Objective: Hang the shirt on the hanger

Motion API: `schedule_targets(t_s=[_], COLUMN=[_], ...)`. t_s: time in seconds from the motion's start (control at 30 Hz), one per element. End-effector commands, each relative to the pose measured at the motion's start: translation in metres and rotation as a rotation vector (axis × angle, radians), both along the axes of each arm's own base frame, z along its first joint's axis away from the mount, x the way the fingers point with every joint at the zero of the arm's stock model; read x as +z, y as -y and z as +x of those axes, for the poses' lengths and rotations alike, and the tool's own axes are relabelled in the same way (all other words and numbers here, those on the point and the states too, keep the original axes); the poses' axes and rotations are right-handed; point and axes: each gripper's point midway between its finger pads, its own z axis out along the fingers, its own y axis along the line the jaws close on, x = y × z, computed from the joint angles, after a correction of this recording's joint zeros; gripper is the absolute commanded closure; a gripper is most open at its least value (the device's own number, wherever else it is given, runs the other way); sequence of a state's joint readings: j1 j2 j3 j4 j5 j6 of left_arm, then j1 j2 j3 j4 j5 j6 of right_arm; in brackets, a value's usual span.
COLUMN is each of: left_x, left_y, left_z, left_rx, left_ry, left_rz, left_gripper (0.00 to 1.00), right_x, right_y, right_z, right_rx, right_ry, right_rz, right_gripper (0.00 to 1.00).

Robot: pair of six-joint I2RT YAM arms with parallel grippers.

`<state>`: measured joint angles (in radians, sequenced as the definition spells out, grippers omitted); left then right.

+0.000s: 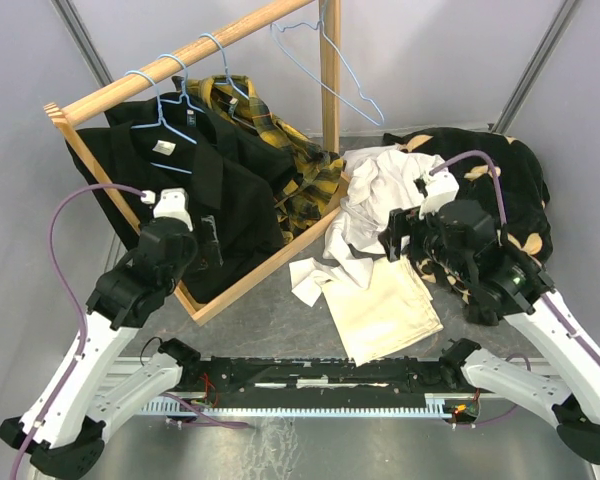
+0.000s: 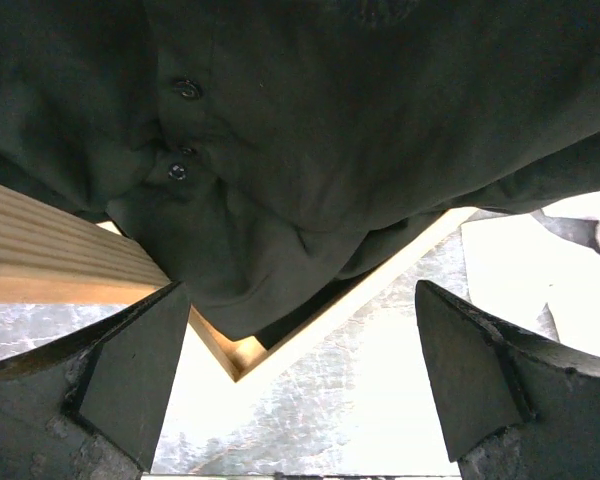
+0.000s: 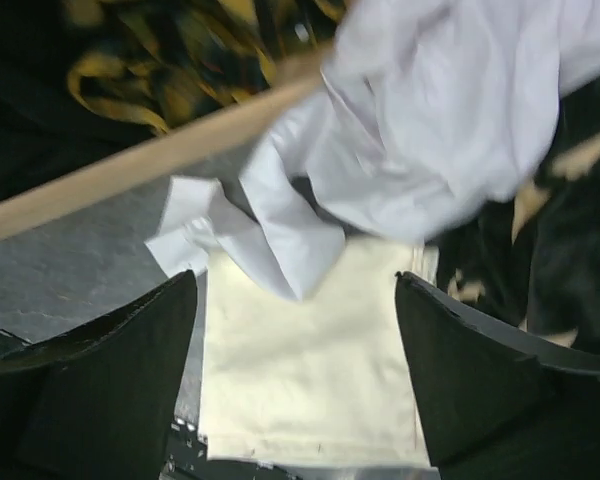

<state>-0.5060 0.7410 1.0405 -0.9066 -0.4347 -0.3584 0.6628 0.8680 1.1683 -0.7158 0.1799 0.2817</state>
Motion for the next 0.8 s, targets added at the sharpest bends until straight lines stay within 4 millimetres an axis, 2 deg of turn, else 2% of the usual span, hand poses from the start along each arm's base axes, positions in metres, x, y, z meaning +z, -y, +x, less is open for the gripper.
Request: schedule_targets(t_s=[0.0,0.07,0.17,0.27,0.47,0.63,0.77], left_x=[0.014,0.012,0.017,0.037,0.070,0.068,0.057], left_y=[0.007,0.012,0.013,0.018,0.003,0.003,0.001], left_z=[-0.007,-0.009,-0.010,-0.017,-0.035,-0.043,-0.043], left_rx=[0.020,0.008,0.002,-0.092,-0.117,-0.149,-0.128], left_ry=[0.050,0.053,0.109,0.215,0.436,0.496,0.483], left_rz=[-0.142,-0.178,-0.221,-0.244,-0.273,-0.291,-0.297], left_gripper=[0.01,0.01,0.01,0.01,0.01,0.01,0.01], right_x=[-0.046,-0.050,-0.051,-0.055,-0.046,-0.035,-0.037], right_y=[0.036,0.040,0.044,0.053,0.080,0.092,0.098], right_z=[-0.022,-0.031,-0.040,-0.045,-0.052,-0.061,-0.064], right_rx=[-0.247,-0.238,-0.187,-0.180,-0.215,-0.220,-0.240], right_ry=[-0.205,-0.220,-0.194,-0.154,-0.010,0.115,0.143], right_rz=[0.033,0.031,0.003,-0.019,-0.018,0.053,0.084], right_gripper=[0.09,0.01,0.01,0.01,0.01,0.01,0.01])
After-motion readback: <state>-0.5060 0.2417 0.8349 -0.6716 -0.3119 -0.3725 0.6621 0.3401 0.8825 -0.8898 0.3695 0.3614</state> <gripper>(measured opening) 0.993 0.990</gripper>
